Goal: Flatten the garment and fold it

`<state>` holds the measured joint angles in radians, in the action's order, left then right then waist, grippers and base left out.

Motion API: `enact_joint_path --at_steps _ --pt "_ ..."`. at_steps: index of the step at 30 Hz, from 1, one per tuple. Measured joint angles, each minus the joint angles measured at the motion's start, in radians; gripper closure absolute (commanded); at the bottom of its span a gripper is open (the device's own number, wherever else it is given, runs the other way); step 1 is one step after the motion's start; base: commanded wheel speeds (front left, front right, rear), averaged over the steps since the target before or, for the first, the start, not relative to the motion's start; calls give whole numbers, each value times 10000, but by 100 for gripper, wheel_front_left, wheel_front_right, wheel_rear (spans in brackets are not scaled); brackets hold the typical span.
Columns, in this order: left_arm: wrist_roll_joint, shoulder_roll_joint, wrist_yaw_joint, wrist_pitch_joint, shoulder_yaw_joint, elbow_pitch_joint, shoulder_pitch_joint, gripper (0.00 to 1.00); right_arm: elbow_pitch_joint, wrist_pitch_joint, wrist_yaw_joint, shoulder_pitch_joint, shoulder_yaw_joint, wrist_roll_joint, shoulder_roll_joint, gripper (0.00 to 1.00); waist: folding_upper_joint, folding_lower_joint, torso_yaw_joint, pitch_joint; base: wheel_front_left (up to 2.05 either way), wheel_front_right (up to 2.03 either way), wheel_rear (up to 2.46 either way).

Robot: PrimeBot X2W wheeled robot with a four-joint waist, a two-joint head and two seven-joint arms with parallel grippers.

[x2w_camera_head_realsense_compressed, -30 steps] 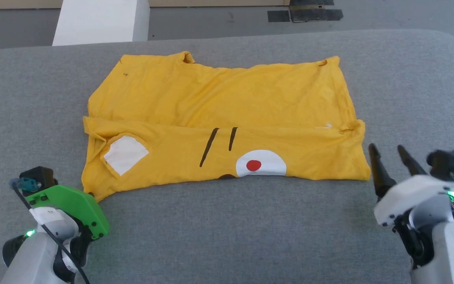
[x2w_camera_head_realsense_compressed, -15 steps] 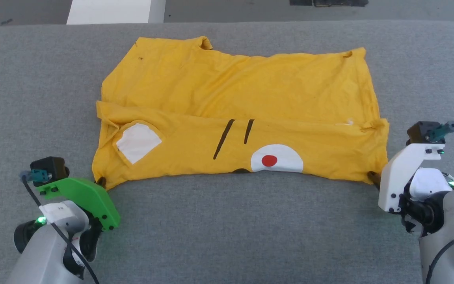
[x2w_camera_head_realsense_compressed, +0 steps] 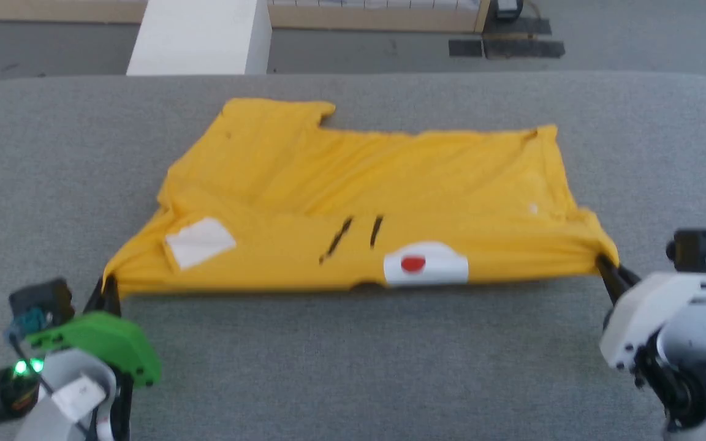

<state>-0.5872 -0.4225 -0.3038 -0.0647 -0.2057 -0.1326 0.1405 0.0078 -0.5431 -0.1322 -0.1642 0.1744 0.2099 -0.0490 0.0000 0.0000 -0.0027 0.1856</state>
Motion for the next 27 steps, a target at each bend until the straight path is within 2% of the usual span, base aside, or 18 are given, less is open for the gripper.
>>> enact_joint_path --at_steps 3,10,15,16,17,19,20,21,22,27 --pt "33 -215 -332 -207 50 625 -929 100 -533 -42 -2 808 184 33 12 100 0 0 6 -302 0 0 0" --pt "-31 -374 -802 -1045 -140 1912 -3024 100 -1172 -1267 -4 2651 596 368 19 100 0 0 39 -719 0 0 0" --pt "-157 -347 -732 -1321 -437 1898 -3393 100 -836 -1452 -4 3198 652 360 13 100 0 0 52 -636 0 0 0" --pt "-190 -324 -650 -1335 -508 1743 -3385 100 -623 -1363 -4 3200 610 360 10 100 0 0 52 -608 0 0 0" --pt "-221 -153 -341 -1218 -715 1099 -3328 100 -81 -941 -2 3199 435 357 8 100 0 0 43 -529 0 0 0" --pt "-297 25 -151 -1009 -763 606 -3167 100 313 -560 -2 3180 339 407 2 100 0 0 27 -490 0 0 0" --pt "-362 63 -117 -976 -761 481 -3101 62 405 -420 -2 3171 320 447 -2 89 0 0 18 -493 0 0 0" --pt "-456 102 -36 -922 -757 345 -3033 8 500 -234 -2 3166 290 479 -6 39 0 0 7 -510 0 0 0" --pt "-520 128 25 -915 -757 259 -3010 0 587 -84 -2 3166 284 558 -8 0 0 0 -3 -539 0 0 0" --pt "-637 92 127 -869 -721 330 -2982 0 470 675 -2 3187 215 757 0 0 0 0 -50 -721 0 0 0"
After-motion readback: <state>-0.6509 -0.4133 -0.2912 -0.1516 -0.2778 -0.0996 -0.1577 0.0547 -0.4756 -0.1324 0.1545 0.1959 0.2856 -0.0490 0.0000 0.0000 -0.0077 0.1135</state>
